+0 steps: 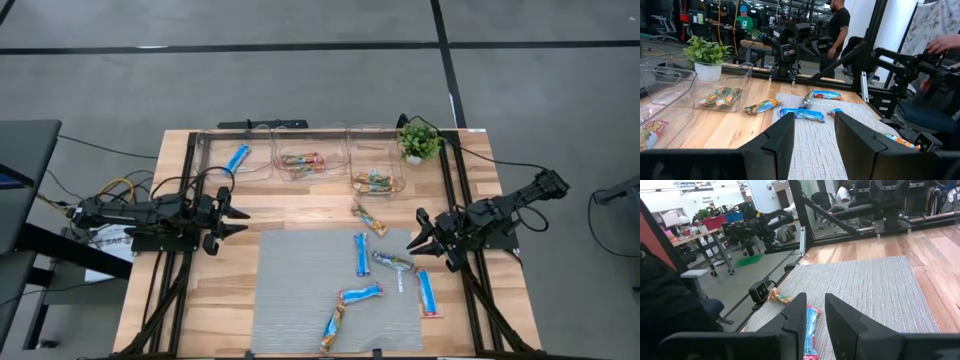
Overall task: Pick and place Granola Bars by type
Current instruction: Put the yellow granola bar into the right transparent bin
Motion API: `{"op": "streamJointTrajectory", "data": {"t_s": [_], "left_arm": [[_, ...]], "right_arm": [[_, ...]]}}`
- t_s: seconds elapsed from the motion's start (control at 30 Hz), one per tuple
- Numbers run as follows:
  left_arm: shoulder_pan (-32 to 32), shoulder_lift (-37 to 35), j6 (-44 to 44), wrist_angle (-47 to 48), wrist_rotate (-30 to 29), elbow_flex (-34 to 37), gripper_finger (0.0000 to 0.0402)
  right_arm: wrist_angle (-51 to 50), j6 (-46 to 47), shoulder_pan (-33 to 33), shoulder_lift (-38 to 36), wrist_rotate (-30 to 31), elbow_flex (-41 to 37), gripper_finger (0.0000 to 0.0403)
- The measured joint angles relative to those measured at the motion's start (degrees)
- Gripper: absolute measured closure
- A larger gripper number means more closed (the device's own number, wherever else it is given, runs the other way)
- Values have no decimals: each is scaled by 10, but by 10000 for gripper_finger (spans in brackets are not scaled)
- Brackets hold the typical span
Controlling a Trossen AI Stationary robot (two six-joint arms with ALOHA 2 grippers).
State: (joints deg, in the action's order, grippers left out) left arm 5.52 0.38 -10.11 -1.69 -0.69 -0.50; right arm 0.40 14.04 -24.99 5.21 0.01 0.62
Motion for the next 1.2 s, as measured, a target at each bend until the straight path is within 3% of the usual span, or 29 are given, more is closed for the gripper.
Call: {"op": "streamJointTrajectory", "data": {"t_s": [0.27,0.37,0.47,0.7,0.93,1.2], "left_arm": [[0,0,0,0,0,0,269],[0,0,0,0,0,0,269],[0,0,0,0,0,0,269],[0,0,0,0,0,0,269],[0,0,0,0,0,0,269],[0,0,0,0,0,0,269]], "right_arm": [[21,7,5,0,12,1,341],[23,89,15,8,14,32,341],[4,170,40,48,16,78,341],[-7,175,103,185,16,223,341],[-227,175,145,355,20,419,341],[-491,174,181,556,154,568,341]]}}
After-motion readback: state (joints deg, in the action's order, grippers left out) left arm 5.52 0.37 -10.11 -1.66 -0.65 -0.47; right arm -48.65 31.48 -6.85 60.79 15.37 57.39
